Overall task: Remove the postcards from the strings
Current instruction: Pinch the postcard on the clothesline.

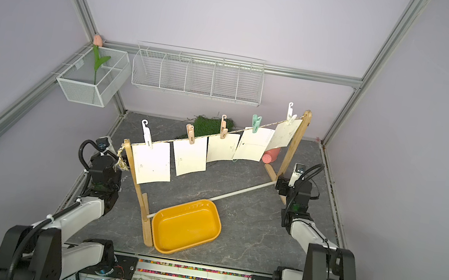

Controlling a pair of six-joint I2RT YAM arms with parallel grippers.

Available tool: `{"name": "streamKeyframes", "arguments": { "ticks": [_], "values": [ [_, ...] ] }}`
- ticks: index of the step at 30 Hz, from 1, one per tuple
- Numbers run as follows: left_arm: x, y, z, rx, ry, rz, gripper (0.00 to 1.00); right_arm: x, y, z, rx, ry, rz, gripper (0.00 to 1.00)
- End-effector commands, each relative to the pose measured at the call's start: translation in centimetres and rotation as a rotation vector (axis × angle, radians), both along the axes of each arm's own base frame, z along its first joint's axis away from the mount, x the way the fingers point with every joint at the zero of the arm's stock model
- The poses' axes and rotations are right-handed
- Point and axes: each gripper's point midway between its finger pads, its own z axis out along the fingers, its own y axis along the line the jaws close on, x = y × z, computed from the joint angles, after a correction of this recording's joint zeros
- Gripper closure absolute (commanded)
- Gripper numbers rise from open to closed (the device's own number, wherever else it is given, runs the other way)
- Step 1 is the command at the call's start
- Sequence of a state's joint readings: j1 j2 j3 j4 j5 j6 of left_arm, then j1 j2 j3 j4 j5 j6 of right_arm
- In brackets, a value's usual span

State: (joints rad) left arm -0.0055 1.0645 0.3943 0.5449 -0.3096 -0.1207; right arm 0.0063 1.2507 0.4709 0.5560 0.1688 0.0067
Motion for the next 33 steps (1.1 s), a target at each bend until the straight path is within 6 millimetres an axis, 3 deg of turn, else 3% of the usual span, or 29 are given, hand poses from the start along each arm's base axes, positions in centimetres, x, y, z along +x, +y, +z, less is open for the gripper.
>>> {"name": "streamKeyframes", "arguments": {
  "ticks": [1, 8, 12, 15, 19, 22, 27, 30, 33],
  "values": [
    [-2.1, 1.6, 1.0, -0.025, 0.019, 0.097, 0.01, -1.8, -0.5, -0.9, 0.035, 0.108, -0.044, 0.11],
    [-8.4, 3.8, 9.5, -0.052, -0.192, 0.238, 0.01, -4.5, 0.1, 3.1, 0.222, 0.087, -0.072, 0.11],
    [-12.3, 3.5, 14.7, -0.009, -0.302, 0.215, 0.01, -7.3, -2.6, 4.9, 0.407, 0.121, -0.331, 0.11],
    [-15.2, 2.6, 18.7, 0.052, -0.38, 0.16, 0.01, -7.8, -2.4, 8.0, 0.433, 0.117, -0.33, 0.11],
    [-17.7, -0.8, 24.5, 0.221, -0.434, -0.028, 0.0, -7.2, -0.6, 13.0, 0.495, 0.116, -0.236, 0.11],
    [-19.3, -4.8, 29.2, 0.345, -0.459, -0.245, 0.02, -6.6, 1.1, 18.3, 0.513, 0.068, -0.118, 0.11],
    [-22.9, -11.4, 35.7, 0.445, -0.614, -0.619, 0.01, -8.1, 0.7, 26.4, 0.534, -0.062, -0.117, 0.11],
    [-23.0, -13.9, 38.2, 0.435, -0.655, -0.785, 0.03, -9.8, -0.3, 29.7, 0.607, -0.13, -0.184, 0.11],
    [-21.8, -16.2, 39.5, 0.405, -0.675, -0.944, 0.03, -11.0, -0.5, 32.4, 0.704, -0.162, -0.213, 0.11]
  ]
}}
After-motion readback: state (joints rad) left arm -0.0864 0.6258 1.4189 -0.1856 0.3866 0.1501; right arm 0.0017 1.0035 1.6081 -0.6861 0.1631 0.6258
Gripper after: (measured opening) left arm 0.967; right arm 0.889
